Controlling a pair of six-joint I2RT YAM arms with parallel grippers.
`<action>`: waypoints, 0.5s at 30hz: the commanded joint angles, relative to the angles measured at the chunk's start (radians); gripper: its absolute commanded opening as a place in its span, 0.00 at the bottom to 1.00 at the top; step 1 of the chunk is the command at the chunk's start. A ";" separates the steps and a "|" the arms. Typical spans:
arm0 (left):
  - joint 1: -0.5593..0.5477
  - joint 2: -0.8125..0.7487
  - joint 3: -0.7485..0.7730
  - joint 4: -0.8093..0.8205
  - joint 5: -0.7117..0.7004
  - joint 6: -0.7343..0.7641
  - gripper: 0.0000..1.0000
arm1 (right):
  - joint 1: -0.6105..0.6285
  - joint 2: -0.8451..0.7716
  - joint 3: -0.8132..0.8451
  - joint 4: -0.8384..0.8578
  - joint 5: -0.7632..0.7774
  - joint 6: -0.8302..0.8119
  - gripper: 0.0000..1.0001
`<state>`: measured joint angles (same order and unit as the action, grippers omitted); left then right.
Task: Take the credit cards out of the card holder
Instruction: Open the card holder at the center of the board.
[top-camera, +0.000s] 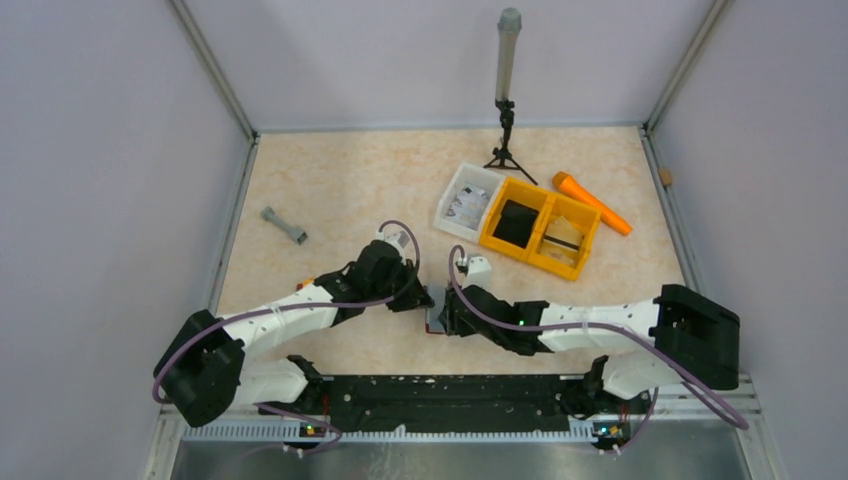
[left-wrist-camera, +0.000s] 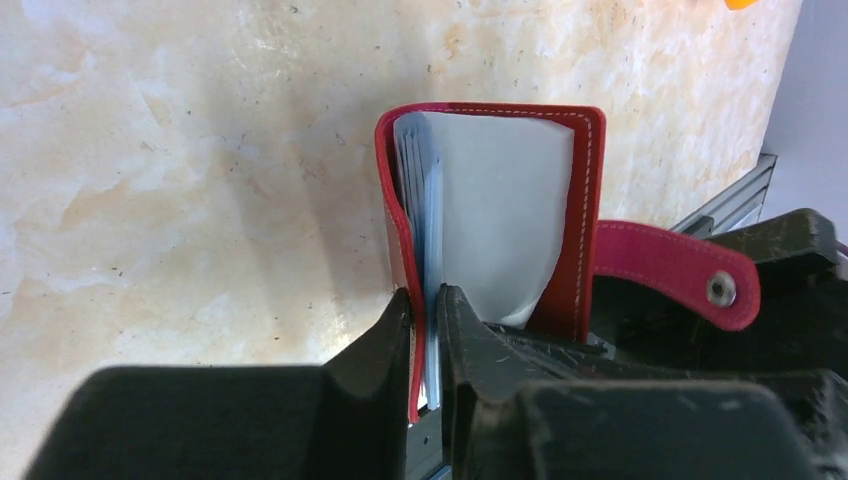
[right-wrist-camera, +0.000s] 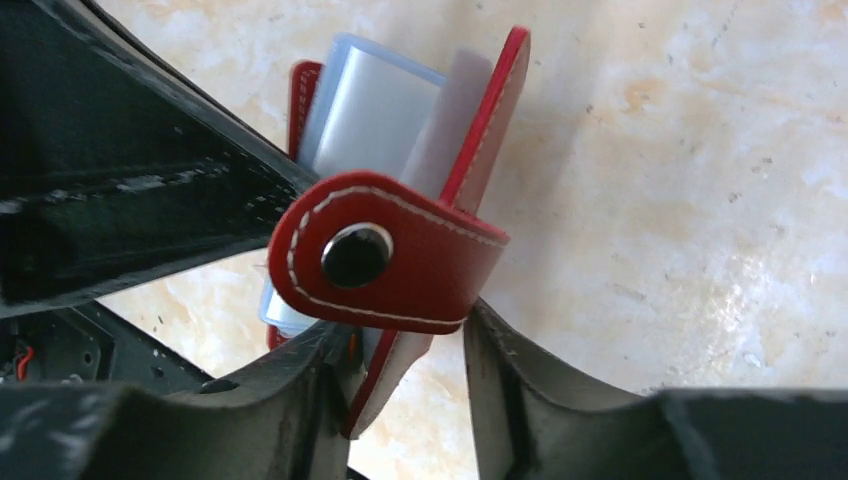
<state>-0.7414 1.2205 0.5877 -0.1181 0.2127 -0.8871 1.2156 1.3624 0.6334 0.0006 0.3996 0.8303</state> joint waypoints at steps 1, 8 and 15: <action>-0.004 -0.009 0.005 0.074 0.025 0.000 0.20 | 0.010 -0.042 -0.030 0.028 0.027 0.010 0.37; -0.004 -0.006 -0.019 0.125 0.068 -0.005 0.40 | 0.000 -0.043 -0.061 0.035 0.043 0.045 0.19; -0.004 0.011 -0.045 0.165 0.091 -0.001 0.44 | -0.039 -0.085 -0.179 0.159 -0.011 0.093 0.17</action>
<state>-0.7414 1.2205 0.5564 -0.0166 0.2802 -0.8921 1.1934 1.3209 0.5034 0.0677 0.3992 0.8848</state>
